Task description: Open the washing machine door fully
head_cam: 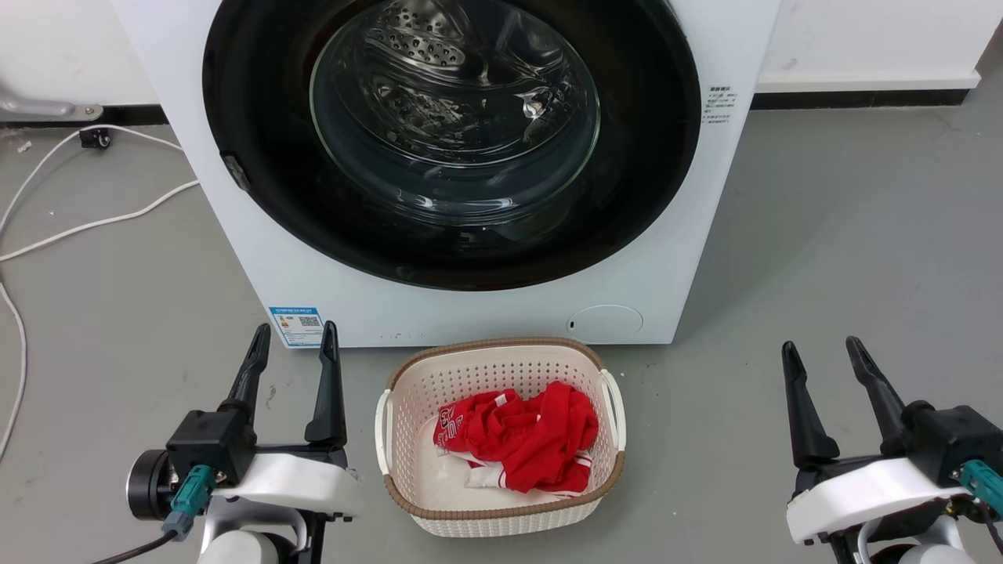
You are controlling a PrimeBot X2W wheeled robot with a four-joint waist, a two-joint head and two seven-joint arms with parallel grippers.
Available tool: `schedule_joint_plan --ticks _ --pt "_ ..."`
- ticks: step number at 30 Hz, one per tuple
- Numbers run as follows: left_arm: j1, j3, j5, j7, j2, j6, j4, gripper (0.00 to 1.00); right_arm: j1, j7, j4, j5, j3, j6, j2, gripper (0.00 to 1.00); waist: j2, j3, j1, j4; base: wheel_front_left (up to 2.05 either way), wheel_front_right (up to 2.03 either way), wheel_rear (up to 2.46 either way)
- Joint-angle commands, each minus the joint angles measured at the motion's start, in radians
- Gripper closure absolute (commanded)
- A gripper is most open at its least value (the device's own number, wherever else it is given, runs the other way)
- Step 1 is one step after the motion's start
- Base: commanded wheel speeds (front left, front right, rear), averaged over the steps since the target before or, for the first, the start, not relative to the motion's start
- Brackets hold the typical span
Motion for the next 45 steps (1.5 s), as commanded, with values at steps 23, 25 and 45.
schedule_joint_plan --ticks 23,25,45 --pt "0.028 0.008 0.158 -0.048 -0.019 0.002 -0.021 0.0 0.018 -0.019 -0.017 -0.107 0.002 0.0 0.002 0.0 0.0 0.007 0.0 -0.006 0.0 0.0 0.0" --pt "0.028 0.009 0.171 -0.052 -0.022 0.002 -0.021 0.0 0.018 -0.023 -0.017 -0.116 0.004 0.0 0.002 0.0 0.0 0.008 0.0 -0.006 0.0 0.0 0.0" --pt "0.034 0.029 0.171 -0.052 -0.042 -0.01 -0.012 0.0 0.01 -0.022 0.012 -0.043 0.001 0.0 0.002 1.0 0.0 0.007 0.0 -0.002 0.0 0.0 0.0"
